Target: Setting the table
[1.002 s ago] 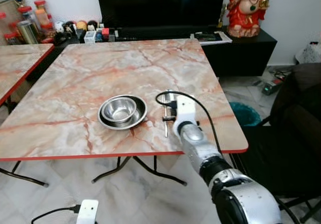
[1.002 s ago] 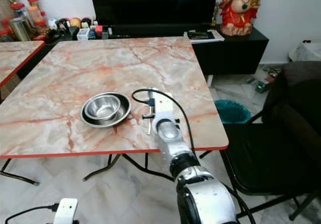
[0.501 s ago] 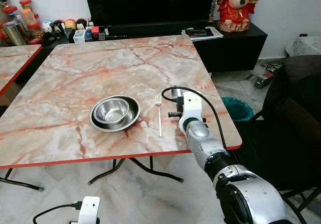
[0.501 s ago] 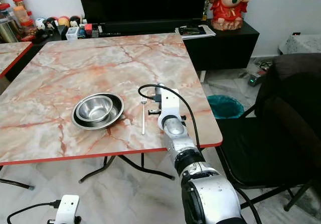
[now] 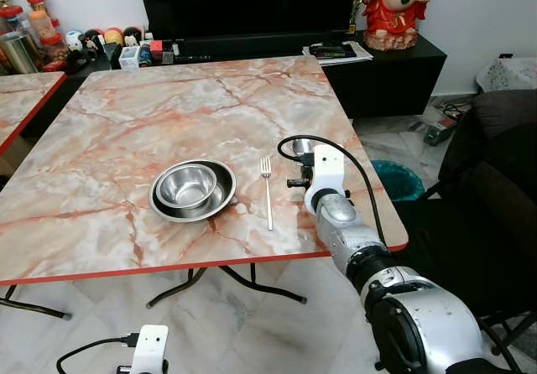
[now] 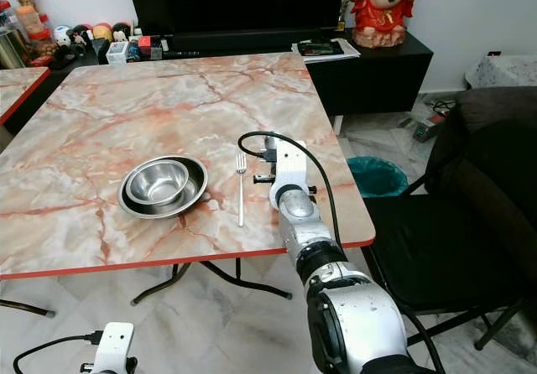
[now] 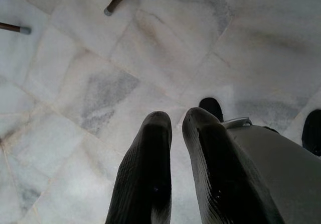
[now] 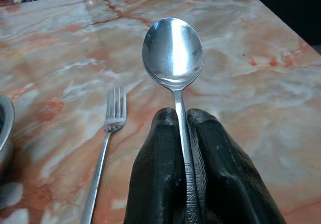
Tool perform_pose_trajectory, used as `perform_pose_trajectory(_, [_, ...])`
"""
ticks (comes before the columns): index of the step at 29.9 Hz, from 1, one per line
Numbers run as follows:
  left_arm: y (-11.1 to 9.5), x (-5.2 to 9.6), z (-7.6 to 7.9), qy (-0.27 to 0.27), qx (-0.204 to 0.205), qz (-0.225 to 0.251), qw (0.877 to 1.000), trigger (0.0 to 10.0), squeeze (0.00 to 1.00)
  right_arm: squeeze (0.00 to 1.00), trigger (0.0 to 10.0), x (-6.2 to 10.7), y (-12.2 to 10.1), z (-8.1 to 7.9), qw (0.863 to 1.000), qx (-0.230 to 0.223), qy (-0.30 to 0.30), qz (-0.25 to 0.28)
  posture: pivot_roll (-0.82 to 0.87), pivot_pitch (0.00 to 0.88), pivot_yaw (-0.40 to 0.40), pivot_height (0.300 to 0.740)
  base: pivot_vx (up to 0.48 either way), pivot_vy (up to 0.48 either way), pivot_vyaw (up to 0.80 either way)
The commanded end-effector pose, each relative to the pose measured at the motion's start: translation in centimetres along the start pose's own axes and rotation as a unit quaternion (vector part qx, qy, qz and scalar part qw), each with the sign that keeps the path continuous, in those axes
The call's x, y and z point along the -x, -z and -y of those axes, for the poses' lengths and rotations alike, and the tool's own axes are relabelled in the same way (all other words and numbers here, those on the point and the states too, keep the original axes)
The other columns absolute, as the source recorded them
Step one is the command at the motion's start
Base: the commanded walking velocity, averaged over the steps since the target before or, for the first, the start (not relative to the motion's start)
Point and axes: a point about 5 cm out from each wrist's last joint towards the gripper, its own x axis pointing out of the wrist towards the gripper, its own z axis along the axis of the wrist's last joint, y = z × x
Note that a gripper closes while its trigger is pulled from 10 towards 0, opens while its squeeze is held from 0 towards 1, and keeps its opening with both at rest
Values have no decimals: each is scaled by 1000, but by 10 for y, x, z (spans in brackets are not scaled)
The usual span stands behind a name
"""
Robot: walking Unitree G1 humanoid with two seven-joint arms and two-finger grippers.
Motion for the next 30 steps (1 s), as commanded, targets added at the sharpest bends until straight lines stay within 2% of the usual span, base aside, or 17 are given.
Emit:
perform_pose_trajectory(1, [1,0,-4,-10,5,1,1000,10000,0,0,10000,1,0,-3,1000,12,-7,10,-9,0,31,740,244,0,0])
perform_pose_trajectory(4, [-1,0,-2,-8,5,3,1000,10000,0,0,10000,2,7,-2,1000,26,-12,4,-11,0,31,740,251,0,533])
perform_pose_trajectory(7, [-3,-1,-2,-7,5,6,1000,10000,0,0,10000,3,10,0,1000,16,-9,4,-11,0,32,740,256,0,750])
perform_pose_trajectory(16, [-3,0,-2,-6,2,5,1000,10000,0,0,10000,3,11,6,1000,11,1,3,-17,0,33,740,256,0,0])
perform_pose_trajectory(30, [-5,-1,-1,-2,0,9,1000,10000,0,0,10000,4,15,6,1000,8,8,-2,-19,0,35,740,256,0,0])
